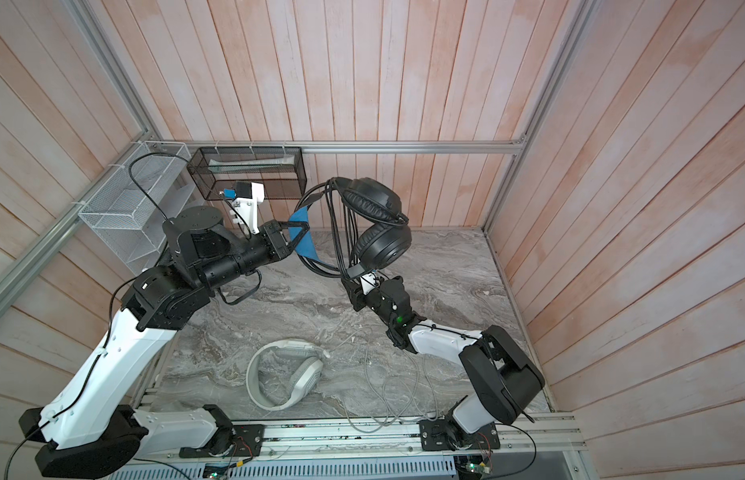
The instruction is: Wrap the headphones
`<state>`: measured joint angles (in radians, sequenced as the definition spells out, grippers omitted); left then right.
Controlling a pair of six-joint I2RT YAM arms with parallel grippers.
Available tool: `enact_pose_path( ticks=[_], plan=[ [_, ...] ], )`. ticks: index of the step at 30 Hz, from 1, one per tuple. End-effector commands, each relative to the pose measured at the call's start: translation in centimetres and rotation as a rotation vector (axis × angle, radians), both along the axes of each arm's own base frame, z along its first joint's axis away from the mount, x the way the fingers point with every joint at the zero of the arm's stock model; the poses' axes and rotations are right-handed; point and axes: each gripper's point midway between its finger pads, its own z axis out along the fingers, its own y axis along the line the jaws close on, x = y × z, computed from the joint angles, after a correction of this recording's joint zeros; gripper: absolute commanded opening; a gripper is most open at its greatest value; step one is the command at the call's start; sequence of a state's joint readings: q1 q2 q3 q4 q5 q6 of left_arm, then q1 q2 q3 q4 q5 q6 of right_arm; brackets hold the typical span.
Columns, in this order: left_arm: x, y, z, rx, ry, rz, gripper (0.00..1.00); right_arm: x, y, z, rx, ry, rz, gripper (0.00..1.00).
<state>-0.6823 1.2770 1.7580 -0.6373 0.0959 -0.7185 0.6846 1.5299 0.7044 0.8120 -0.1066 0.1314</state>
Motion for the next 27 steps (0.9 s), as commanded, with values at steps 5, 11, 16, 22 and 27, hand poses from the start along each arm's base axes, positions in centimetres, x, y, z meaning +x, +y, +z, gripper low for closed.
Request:
enact_pose_path(
  ticks=[5, 11, 16, 22, 27],
  plan=[
    [1.5, 2.7, 3.2, -0.07, -0.086, 0.081, 0.0, -3.3, -0.1, -0.1, 0.024, 0.02, 0.058, 0.0],
    [8.2, 6.1, -2.7, -0.008, 0.014, 0.221, 0.0, -10.6, 2.4, -0.1, -0.133, 0.025, 0.212, 0.0],
    [12.7, 9.0, -8.8, -0.026, 0.146, 0.297, 0.0, -17.6, 4.2, 0.4, -0.265, 0.063, 0.424, 0.0],
    [14.9, 10.1, -15.1, 0.137, 0.209, 0.388, 0.0, -21.3, 4.7, 4.7, -0.398, 0.034, 0.527, 0.0],
    [13.0, 8.4, -19.9, 0.375, 0.202, 0.387, 0.0, -19.5, 3.9, 5.9, -0.604, 0.027, 0.455, 0.0]
  ],
)
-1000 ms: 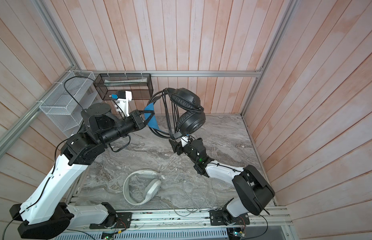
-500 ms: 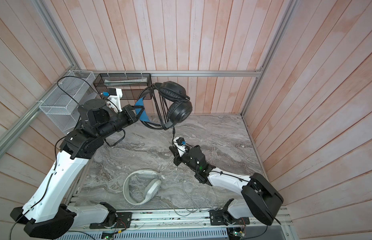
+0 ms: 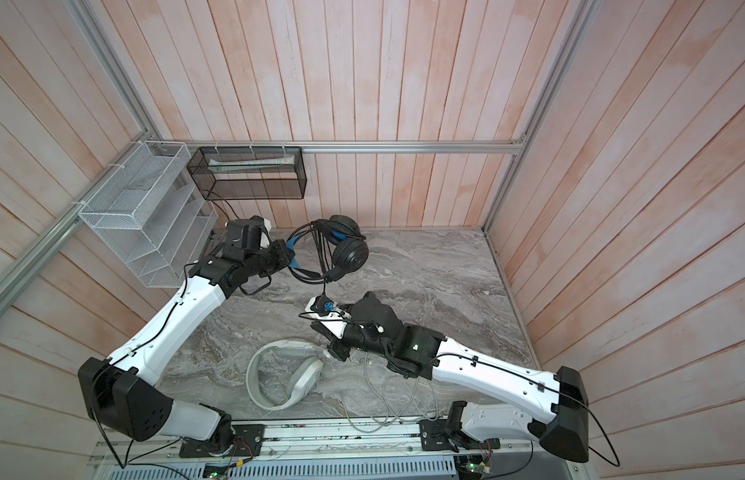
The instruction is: Wrap the headphones
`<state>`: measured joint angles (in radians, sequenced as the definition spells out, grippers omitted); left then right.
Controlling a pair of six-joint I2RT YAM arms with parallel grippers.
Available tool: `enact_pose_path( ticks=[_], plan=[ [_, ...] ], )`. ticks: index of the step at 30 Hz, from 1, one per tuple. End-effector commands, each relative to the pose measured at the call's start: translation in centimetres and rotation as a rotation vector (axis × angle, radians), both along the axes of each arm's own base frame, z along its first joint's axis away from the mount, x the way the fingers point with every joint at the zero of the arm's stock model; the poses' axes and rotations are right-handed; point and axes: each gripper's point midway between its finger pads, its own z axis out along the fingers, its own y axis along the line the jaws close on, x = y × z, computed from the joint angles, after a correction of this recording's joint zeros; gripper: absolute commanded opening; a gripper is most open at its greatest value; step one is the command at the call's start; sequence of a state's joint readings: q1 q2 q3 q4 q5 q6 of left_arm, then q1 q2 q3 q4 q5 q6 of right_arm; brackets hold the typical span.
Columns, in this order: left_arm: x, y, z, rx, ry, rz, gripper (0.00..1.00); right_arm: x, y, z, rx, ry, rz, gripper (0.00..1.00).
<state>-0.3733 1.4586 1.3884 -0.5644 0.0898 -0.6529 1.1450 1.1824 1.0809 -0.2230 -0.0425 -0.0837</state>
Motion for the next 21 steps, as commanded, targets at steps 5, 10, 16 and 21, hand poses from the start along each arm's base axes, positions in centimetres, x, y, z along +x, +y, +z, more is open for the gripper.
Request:
enact_pose_path(
  ticks=[5, 10, 16, 21],
  plan=[
    [-2.5, 0.2, -2.6, 0.335, -0.131, -0.021, 0.0, 4.0, -3.6, -0.9, -0.399, -0.177, -0.193, 0.0],
    [-5.7, -0.8, -5.5, 0.49, -0.103, -0.102, 0.0, 6.5, -3.3, 0.9, -0.374, -0.274, -0.31, 0.0],
    [-7.4, -0.6, -7.2, 0.506, -0.088, -0.145, 0.0, 9.5, -2.2, 0.2, -0.402, -0.356, -0.402, 0.0],
    [-7.3, -1.3, -6.5, 0.485, -0.105, -0.17, 0.0, 14.0, -2.4, 1.1, -0.333, -0.366, -0.517, 0.0]
  ],
)
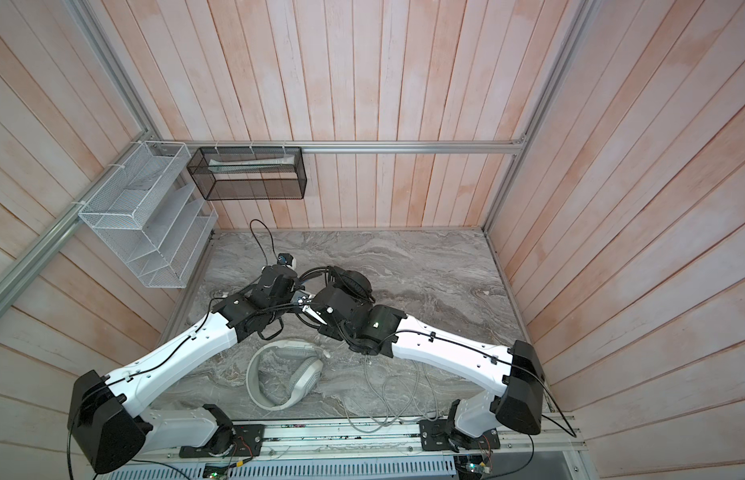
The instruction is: Wrap the headphones
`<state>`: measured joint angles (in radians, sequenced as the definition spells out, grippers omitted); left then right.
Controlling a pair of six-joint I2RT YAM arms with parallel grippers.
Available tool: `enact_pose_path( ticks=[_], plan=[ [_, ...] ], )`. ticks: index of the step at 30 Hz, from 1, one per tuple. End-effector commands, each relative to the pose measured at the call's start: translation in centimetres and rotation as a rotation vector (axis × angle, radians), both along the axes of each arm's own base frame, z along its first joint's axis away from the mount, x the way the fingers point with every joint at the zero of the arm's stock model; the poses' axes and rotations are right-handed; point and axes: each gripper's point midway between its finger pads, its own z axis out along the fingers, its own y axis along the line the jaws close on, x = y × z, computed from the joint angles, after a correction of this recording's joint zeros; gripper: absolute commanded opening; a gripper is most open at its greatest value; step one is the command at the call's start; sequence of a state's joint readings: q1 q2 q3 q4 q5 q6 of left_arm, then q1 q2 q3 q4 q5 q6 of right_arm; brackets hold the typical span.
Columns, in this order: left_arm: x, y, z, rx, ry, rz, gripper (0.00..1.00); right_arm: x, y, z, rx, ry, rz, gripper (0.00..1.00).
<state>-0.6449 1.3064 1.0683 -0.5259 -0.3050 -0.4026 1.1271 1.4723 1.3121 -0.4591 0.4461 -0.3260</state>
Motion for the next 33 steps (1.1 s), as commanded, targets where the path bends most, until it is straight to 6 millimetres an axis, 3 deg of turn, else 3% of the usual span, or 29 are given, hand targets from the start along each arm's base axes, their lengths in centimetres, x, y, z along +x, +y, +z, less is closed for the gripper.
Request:
enact_pose_path(
  ticks=[1, 5, 8, 18, 22, 28, 33],
  plan=[
    [-0.2, -0.5, 0.5, 0.015, -0.015, -0.057, 0.0, 5.8, -0.9, 6.0, 0.19, -0.148, -0.158, 0.0],
    [0.9, -1.4, 1.3, 0.01, -0.017, -0.081, 0.0, 8.7, -0.3, 6.2, 0.288, -0.067, -0.124, 0.0],
    [2.4, -1.7, 1.6, -0.021, 0.006, -0.094, 0.0, 10.8, 0.5, 4.6, 0.289, -0.001, -0.113, 0.02],
    [5.4, -3.0, -1.3, -0.043, 0.132, -0.138, 0.0, 17.3, -0.3, -4.5, 0.222, 0.291, -0.195, 0.01],
    [6.6, -3.2, -3.2, -0.033, 0.183, -0.141, 0.0, 18.3, 0.0, -7.0, 0.212, 0.369, -0.203, 0.01],
    [8.5, -2.6, -7.6, -0.023, 0.291, -0.115, 0.0, 19.5, -0.2, -8.8, 0.241, 0.446, -0.219, 0.03],
    [9.4, -3.1, -9.6, -0.028, 0.337, -0.119, 0.0, 20.1, 0.0, -10.3, 0.238, 0.5, -0.222, 0.07]
  ],
)
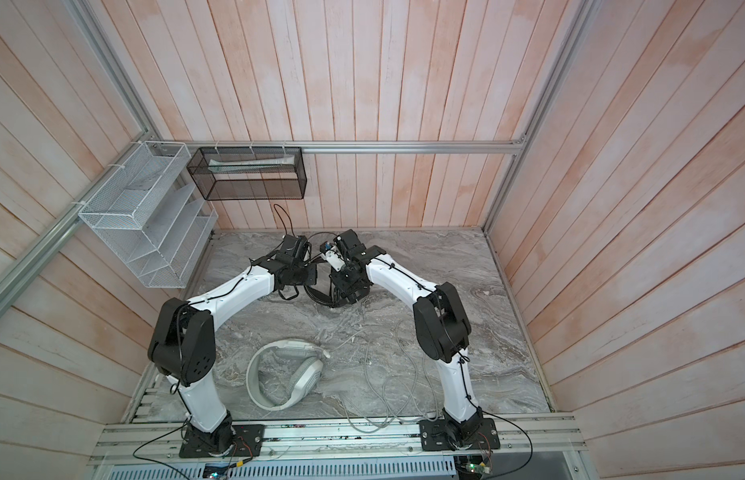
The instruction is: Wrap the headphones
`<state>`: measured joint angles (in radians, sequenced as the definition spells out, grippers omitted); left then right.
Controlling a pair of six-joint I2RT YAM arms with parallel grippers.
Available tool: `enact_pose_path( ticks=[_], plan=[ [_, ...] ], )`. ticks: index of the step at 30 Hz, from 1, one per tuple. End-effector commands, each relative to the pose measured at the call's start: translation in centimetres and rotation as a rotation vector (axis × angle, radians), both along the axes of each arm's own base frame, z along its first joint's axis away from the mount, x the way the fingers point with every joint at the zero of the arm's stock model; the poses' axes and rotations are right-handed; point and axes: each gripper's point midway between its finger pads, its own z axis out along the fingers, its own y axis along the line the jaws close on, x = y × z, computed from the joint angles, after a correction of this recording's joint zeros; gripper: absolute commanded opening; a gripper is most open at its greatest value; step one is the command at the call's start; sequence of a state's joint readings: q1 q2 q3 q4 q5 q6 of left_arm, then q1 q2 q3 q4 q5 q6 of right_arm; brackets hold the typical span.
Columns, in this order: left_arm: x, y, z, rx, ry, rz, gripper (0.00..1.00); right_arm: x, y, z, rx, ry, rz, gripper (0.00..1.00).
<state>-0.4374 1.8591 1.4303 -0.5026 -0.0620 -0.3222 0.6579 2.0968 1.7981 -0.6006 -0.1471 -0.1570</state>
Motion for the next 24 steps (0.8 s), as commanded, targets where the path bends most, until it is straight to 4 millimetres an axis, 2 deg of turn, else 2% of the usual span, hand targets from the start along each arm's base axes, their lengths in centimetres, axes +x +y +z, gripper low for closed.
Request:
enact_pose_path(
  ticks=[1, 8, 16, 20, 24],
  plan=[
    [-2.2, -1.9, -1.8, -0.018, 0.126, -0.108, 0.0, 3.7, -0.2, 2.0, 0.058, -0.076, -0.065, 0.09],
    [-2.8, -1.7, -5.5, 0.023, 0.207, -0.129, 0.0, 4.5, -0.5, 0.3, 0.048, -0.027, -0.083, 0.16],
    [-2.7, -1.3, -6.8, 0.032, 0.248, -0.114, 0.01, 4.4, -0.9, -1.5, 0.03, 0.015, -0.087, 0.17],
    [-2.8, -1.3, -6.9, 0.027, 0.259, -0.108, 0.09, 4.5, -1.0, -0.4, 0.04, -0.003, -0.093, 0.2],
    [-2.7, -1.5, -6.0, -0.001, 0.248, -0.102, 0.24, 4.8, -0.7, 2.9, 0.088, -0.055, -0.1, 0.33]
  ],
)
